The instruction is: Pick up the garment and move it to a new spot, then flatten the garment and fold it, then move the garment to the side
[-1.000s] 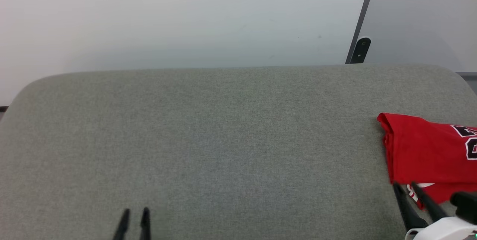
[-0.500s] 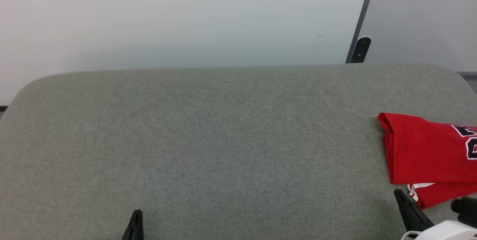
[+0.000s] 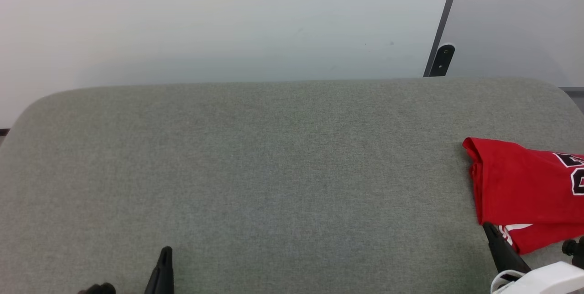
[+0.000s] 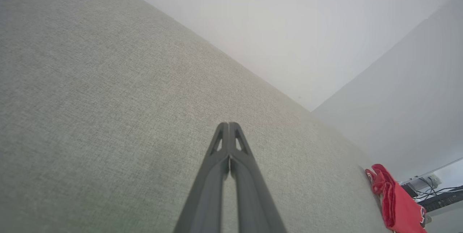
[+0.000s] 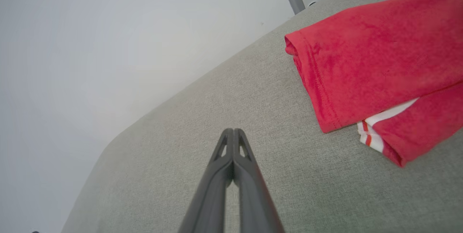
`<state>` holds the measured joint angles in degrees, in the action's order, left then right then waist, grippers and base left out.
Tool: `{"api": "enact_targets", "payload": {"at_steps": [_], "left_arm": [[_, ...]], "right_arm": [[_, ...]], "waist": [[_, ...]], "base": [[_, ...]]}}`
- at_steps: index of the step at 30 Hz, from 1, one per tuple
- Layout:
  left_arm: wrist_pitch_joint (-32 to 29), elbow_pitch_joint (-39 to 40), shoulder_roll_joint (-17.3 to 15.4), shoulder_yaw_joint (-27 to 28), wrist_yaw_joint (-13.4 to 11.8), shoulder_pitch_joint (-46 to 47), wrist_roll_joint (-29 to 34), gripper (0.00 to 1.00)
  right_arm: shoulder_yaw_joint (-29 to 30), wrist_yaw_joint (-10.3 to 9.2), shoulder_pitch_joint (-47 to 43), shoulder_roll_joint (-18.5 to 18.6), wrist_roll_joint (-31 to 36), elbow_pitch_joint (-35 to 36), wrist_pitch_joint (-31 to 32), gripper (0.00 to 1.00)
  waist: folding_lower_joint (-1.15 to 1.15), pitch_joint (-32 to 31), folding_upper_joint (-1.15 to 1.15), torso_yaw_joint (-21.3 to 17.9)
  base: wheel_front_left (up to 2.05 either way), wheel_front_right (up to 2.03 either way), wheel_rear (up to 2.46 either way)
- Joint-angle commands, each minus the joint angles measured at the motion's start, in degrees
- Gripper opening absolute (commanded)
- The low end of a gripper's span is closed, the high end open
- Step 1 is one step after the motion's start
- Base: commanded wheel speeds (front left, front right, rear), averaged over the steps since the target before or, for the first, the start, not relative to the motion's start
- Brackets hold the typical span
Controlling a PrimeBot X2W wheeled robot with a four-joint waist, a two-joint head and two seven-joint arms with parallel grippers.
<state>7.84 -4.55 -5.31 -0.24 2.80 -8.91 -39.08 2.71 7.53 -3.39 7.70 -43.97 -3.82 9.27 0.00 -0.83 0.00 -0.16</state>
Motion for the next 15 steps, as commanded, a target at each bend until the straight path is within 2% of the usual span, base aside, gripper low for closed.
{"api": "enact_targets", "payload": {"at_steps": [1, 15], "left_arm": [[-0.2, 0.4, -0.2, 0.3, 0.4, 1.4, -1.7, 0.00], [-2.7, -1.5, 0.0, 1.2, 1.4, 4.3, -12.7, 0.00]], "right_arm": [[0.4, -0.02, 1.6, 0.0, -1.7, 0.4, -0.4, 0.00], [1.2, -0.03, 3.4, -1.0, -11.3, -1.7, -0.9, 0.00]], "waist": [[0.00, 0.0, 0.00, 0.0], [0.00, 0.2, 0.00, 0.0]], "base": [[0.00, 0.00, 0.00], [0.00, 0.00, 0.00]]}}
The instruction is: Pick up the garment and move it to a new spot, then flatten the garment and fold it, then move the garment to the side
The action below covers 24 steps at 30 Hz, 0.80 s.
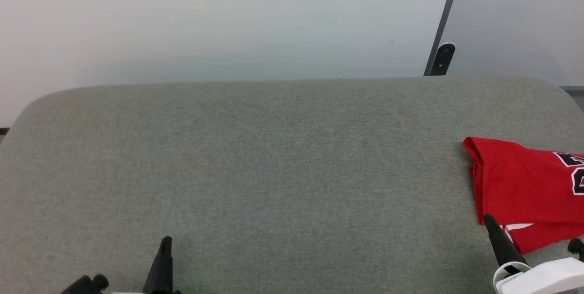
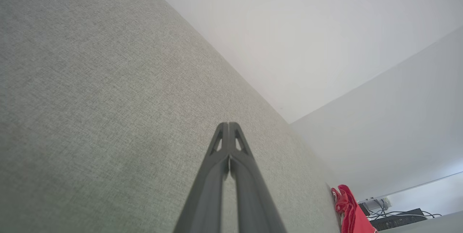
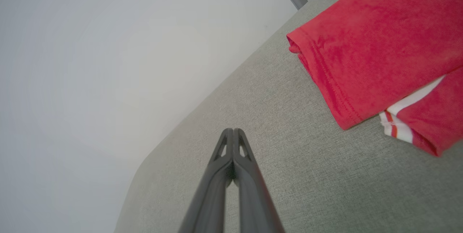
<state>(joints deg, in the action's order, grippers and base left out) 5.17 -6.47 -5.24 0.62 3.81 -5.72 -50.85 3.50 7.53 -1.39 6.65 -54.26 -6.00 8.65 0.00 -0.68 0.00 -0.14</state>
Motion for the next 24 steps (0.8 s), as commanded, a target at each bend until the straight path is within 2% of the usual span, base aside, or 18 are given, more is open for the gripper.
{"api": "enact_targets", "payload": {"at_steps": [1, 24], "left_arm": [[-0.2, 0.3, -0.1, 0.4, 0.4, 1.3, -1.7, 0.00], [-3.9, -2.4, 0.3, 1.8, 1.6, 5.2, -16.4, 0.00]], "right_arm": [[0.4, -0.03, 1.5, 0.0, -1.7, 0.3, -0.3, 0.00], [1.4, -0.04, 3.9, -1.3, -14.7, -2.6, -1.0, 0.00]], "waist": [[0.00, 0.0, 0.00, 0.0], [0.00, 0.2, 0.00, 0.0]], "base": [[0.00, 0.00, 0.00], [0.00, 0.00, 0.00]]}}
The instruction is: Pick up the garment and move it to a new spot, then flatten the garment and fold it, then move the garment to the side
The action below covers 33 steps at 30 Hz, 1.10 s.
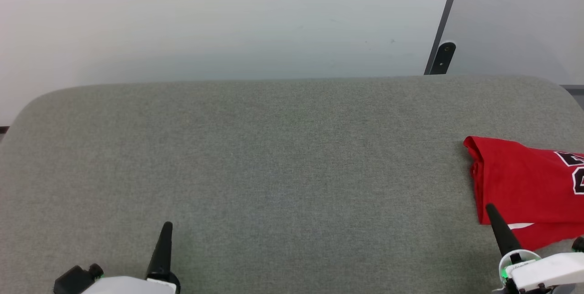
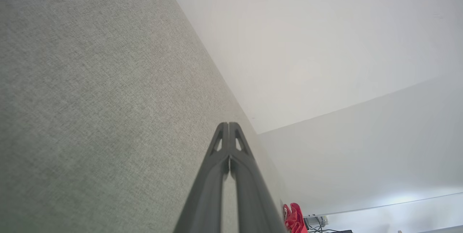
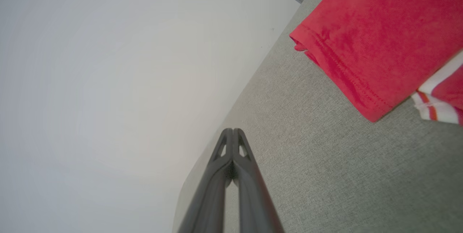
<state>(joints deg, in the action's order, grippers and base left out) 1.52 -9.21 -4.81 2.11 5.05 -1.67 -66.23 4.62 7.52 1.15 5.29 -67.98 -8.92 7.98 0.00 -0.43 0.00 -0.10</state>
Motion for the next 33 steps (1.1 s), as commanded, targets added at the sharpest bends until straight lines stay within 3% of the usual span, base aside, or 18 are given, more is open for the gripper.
{"api": "enact_targets", "payload": {"at_steps": [1, 33], "left_arm": [[-0.4, 0.2, -0.1, 0.3, 0.4, 1.3, -1.5, 0.00], [-4.5, -2.9, 0.6, 2.1, 1.8, 5.5, -17.2, 0.00]], "right_arm": [[0.3, -0.03, 1.4, 0.0, -1.5, 0.2, -0.4, 0.00], [1.4, -0.04, 3.8, -1.6, -15.5, -3.1, -1.1, 0.00]], "waist": [[0.00, 0.0, 0.00, 0.0], [0.00, 0.3, 0.00, 0.1]], "base": [[0.00, 0.00, 0.00], [0.00, 0.00, 0.00]]}}
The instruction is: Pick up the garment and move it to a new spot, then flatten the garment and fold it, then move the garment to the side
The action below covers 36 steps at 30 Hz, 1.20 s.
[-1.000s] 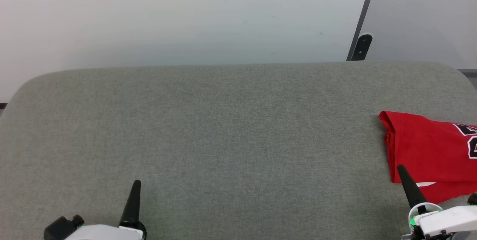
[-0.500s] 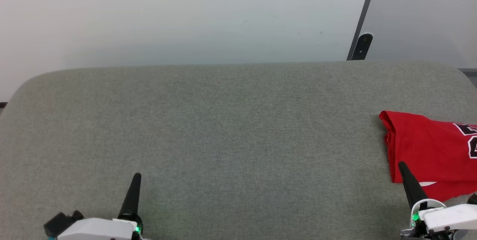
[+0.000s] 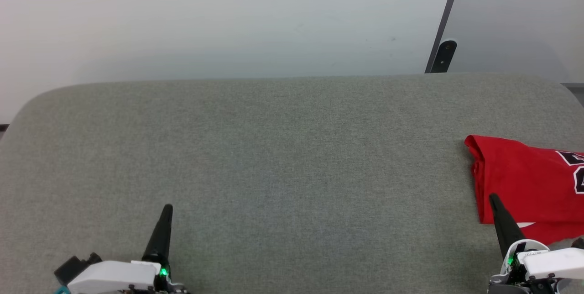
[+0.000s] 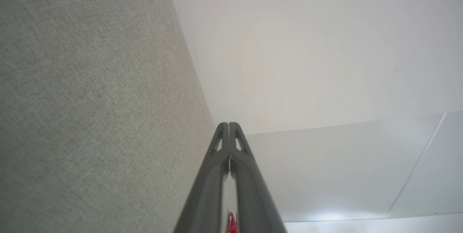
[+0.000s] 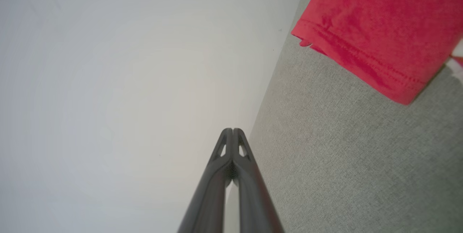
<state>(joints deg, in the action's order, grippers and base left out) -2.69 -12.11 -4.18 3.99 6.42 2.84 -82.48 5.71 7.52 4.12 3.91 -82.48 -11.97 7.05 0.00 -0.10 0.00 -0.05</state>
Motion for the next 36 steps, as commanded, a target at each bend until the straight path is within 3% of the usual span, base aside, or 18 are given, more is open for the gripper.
{"api": "enact_targets", "payload": {"at_steps": [1, 27, 36], "left_arm": [[-0.4, -0.1, 0.0, 0.3, 0.4, 1.0, -1.4, 0.00], [-3.1, -2.0, 0.5, 1.5, 1.3, 3.7, -10.9, 0.00], [-3.2, -2.0, 0.6, 1.7, 1.3, 3.7, -10.7, 0.00]], "right_arm": [[0.3, -0.04, 1.0, -0.2, -1.5, -0.1, -0.2, 0.00], [0.9, -0.06, 2.6, -1.2, -9.9, -2.2, -0.6, 0.00], [0.9, -0.05, 2.3, -1.2, -10.0, -2.2, -0.6, 0.00]], "waist": [[0.00, 0.0, 0.00, 0.0], [0.00, 0.3, 0.00, 0.0], [0.00, 0.3, 0.00, 0.0]], "base": [[0.00, 0.00, 0.00], [0.00, 0.00, 0.00], [0.00, 0.00, 0.00]]}}
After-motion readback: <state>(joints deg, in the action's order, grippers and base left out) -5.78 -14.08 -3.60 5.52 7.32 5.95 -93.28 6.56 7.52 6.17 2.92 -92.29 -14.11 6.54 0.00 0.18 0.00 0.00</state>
